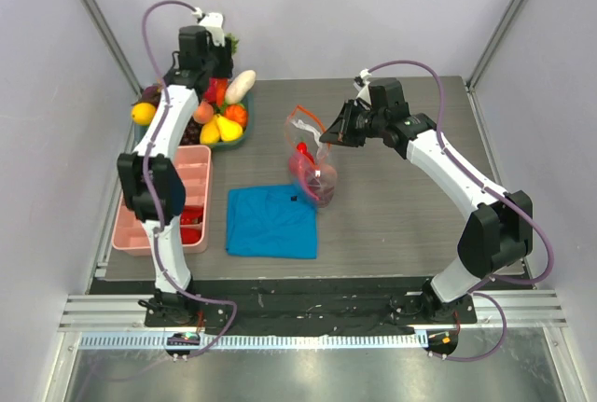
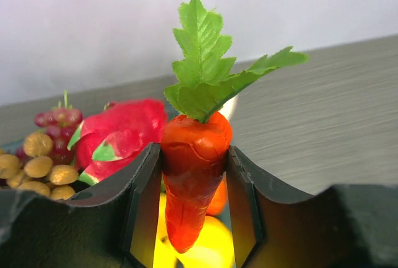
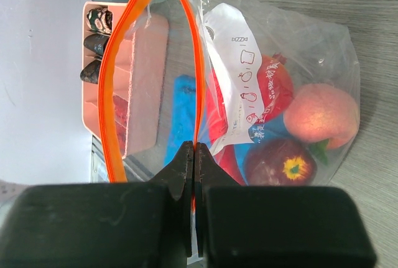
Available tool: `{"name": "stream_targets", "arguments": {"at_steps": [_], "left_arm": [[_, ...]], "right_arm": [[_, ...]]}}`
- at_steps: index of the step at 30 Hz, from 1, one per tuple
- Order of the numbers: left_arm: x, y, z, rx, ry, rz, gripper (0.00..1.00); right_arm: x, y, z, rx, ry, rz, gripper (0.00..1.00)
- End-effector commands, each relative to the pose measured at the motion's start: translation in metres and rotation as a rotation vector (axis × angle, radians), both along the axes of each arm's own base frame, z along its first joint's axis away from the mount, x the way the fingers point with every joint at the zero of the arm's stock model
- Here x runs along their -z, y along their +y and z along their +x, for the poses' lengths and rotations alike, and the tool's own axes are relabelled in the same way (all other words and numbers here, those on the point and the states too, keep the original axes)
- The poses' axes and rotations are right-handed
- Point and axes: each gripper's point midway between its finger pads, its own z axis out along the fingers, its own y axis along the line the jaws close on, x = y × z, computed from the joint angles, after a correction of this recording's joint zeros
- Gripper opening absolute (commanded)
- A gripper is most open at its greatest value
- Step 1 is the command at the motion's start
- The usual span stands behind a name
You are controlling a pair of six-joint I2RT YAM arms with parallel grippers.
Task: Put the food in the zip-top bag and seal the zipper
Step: Pick up the fake vegetable from the bin, then place the fake vegetable in the zipper food storage bag.
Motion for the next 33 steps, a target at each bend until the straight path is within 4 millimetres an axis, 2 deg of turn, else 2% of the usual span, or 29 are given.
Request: {"name": "stream_targets", "arguments": {"at_steps": [1,2,5,6,8,10,11,12,13,14,15,17,18,21,23,27,32,33], "left_arm": [[-0.131,-0.039,-0.059,0.157,-0.196,-0.181,0.18],[-0.151,-0.049,-0.074,0.176,-0.211,-0.251,0.17],[-0.17,-0.074,-0.098,0.222,-0.214,-0.341,0.17],[-0.184,-0.079,-0.109,0.237,-0.225,-0.377,0.16],[-0.192,-0.099,-0.125,0.267,-0.202,-0.455,0.15],[-0.205,-0.11,-0.143,0.276,-0.218,-0.498,0.14],[-0.209,-0.125,-0.152,0.287,-0.222,-0.52,0.15],[-0.2,-0.134,-0.157,0.278,-0.2,-0.538,0.15],[-0.211,-0.139,-0.166,0.275,-0.232,-0.555,0.15],[-0.209,-0.154,-0.174,0.271,-0.23,-0.565,0.15],[-0.201,-0.162,-0.178,0.262,-0.209,-0.581,0.14],[-0.2,-0.179,-0.192,0.263,-0.221,-0.599,0.15],[-0.184,-0.188,-0.196,0.268,-0.189,-0.598,0.15],[-0.163,-0.203,-0.206,0.248,-0.131,-0.611,0.15],[-0.134,-0.212,-0.215,0.238,-0.053,-0.61,0.14],[-0.083,-0.218,-0.235,0.213,0.092,-0.575,0.14],[-0.058,-0.216,-0.263,0.213,0.189,-0.548,0.15],[-0.054,-0.217,-0.268,0.216,0.204,-0.537,0.18]], "right_arm": [[-0.015,0.006,0.005,-0.024,-0.068,0.022,0.01],[-0.015,0.006,0.005,-0.022,-0.068,0.022,0.01],[-0.014,0.006,0.004,-0.027,-0.07,0.022,0.01],[-0.015,0.006,0.004,-0.025,-0.071,0.022,0.01],[-0.017,0.006,0.004,-0.027,-0.074,0.026,0.01],[-0.02,0.006,0.003,-0.028,-0.078,0.029,0.01],[-0.02,0.006,0.002,-0.027,-0.077,0.033,0.01],[-0.021,0.006,0.001,-0.028,-0.077,0.035,0.01],[-0.022,0.006,0.001,-0.027,-0.076,0.04,0.01],[-0.022,0.006,0.0,-0.029,-0.073,0.041,0.01],[-0.025,0.007,0.0,-0.028,-0.075,0.046,0.01],[-0.028,0.007,-0.001,-0.029,-0.077,0.052,0.01],[-0.029,0.007,0.0,-0.026,-0.079,0.054,0.01],[-0.033,0.007,-0.002,-0.026,-0.082,0.063,0.01],[-0.036,0.007,-0.003,-0.027,-0.084,0.069,0.01],[-0.038,0.006,-0.003,-0.023,-0.089,0.073,0.01],[-0.039,0.005,-0.006,-0.022,-0.089,0.074,0.01],[-0.039,0.005,-0.005,-0.02,-0.09,0.073,0.01]]}}
